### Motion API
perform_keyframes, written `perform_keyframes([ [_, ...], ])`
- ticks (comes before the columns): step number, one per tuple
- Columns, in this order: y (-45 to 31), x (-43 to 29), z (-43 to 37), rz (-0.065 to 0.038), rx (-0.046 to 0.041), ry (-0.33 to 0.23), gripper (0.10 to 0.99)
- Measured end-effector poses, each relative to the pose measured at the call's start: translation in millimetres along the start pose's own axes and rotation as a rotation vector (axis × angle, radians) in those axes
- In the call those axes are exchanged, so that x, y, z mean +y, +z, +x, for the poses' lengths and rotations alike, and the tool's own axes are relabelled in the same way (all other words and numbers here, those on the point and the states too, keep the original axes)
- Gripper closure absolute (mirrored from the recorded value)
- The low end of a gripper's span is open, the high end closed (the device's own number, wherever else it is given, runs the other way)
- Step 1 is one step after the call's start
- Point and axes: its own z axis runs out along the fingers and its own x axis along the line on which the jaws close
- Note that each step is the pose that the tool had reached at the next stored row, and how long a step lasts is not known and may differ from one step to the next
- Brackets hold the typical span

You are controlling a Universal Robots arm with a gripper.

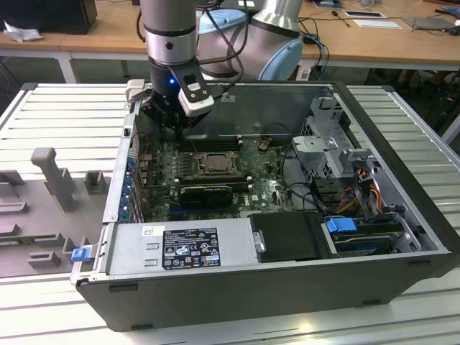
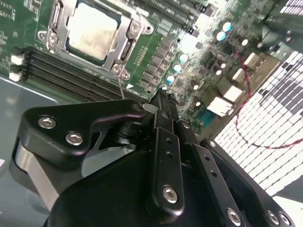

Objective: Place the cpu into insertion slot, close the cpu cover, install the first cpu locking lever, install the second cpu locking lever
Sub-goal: 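Install the first cpu locking lever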

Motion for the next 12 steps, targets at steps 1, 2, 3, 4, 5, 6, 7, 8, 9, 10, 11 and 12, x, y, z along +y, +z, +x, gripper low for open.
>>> perform_keyframes([
  [1, 0.8, 4.3, 0.2, 0.0, 0.0, 0.0, 0.98],
  [2, 1.0, 6.7, 0.2, 0.0, -0.0001, 0.0, 0.98],
  [3, 1.4, 8.9, 0.3, 0.0, -0.0001, 0.0, 0.98],
  [4, 1.9, 13.6, 0.6, 0.0, 0.0, 0.0, 0.98],
  [5, 2.4, 17.6, 0.3, 0.0, -0.0001, 0.0, 0.98],
  [6, 2.5, 18.4, -3.8, 0.0, 0.0, 0.0, 0.98],
  [7, 2.6, 18.7, -6.4, 0.0, -0.0001, 0.0, 0.98],
  [8, 2.6, 18.9, -9.4, 0.0, 0.0, 0.0, 0.98],
  [9, 2.7, 18.9, -10.5, 0.0, 0.0, 0.0, 0.98],
  [10, 2.7, 18.9, -11.7, 0.0, 0.0, 0.0, 0.98],
  [11, 2.7, 19.0, -13.1, 0.0, 0.0, 0.0, 0.98],
  [12, 2.8, 19.1, -14.7, 0.0, 0.0, 0.0, 0.98],
])
